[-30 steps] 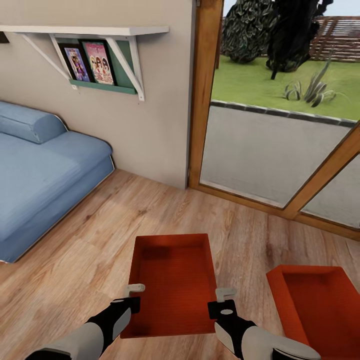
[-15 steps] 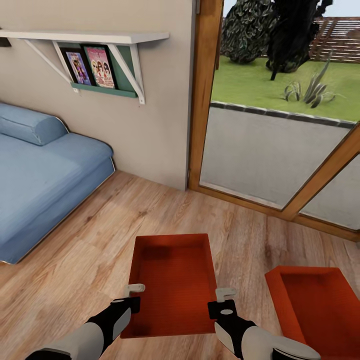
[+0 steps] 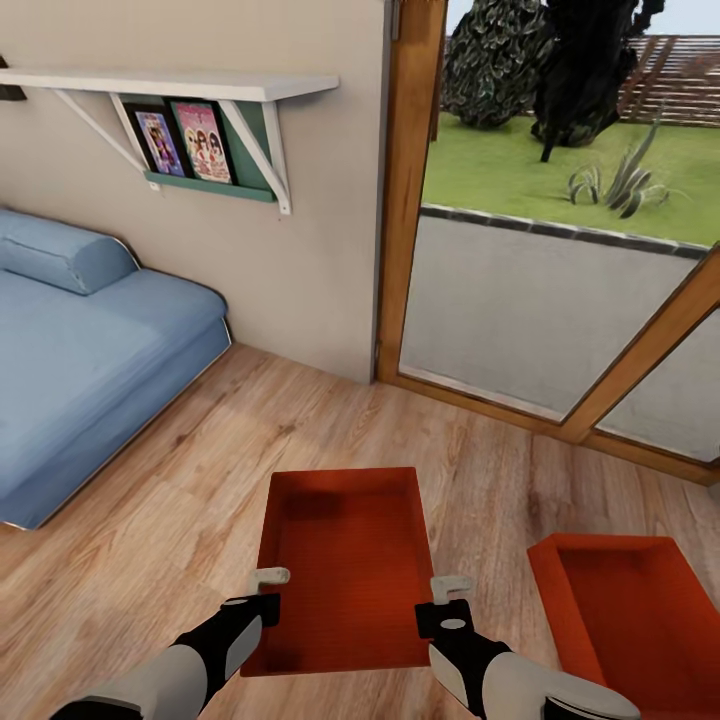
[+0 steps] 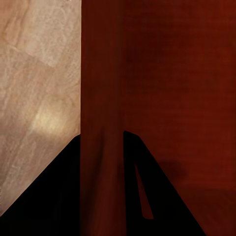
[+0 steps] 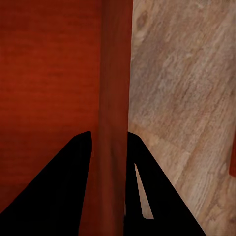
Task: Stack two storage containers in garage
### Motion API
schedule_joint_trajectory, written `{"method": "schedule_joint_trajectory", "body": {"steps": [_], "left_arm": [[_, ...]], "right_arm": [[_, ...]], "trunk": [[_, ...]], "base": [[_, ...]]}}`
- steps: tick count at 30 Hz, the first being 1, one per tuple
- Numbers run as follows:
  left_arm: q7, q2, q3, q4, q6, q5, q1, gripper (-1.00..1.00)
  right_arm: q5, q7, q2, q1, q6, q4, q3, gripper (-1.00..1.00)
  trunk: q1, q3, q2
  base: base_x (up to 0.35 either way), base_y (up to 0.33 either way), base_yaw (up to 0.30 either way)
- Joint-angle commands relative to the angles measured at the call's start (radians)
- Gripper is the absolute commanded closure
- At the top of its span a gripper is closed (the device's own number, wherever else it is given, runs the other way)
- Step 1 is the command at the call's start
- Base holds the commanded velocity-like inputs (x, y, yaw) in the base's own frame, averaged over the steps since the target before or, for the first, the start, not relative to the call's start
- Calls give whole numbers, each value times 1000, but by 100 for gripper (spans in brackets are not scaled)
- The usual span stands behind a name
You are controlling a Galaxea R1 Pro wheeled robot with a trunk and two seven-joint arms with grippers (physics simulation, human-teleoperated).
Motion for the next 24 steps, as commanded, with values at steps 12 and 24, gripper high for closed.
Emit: {"method": "schedule_joint_trajectory", "body": {"steps": [12, 24], "left_arm": [[12, 1, 0, 2, 8, 1, 1, 100], [12, 1, 0, 2, 7, 1, 1, 100]], "right_arm": [[4, -4, 0, -1, -26, -2, -2, 100], [4, -12, 2, -1, -27, -2, -2, 100]], "trunk": [[-46, 37, 84], [-92, 75, 168]], "base": [[0, 0, 0], [0, 0, 0]]}}
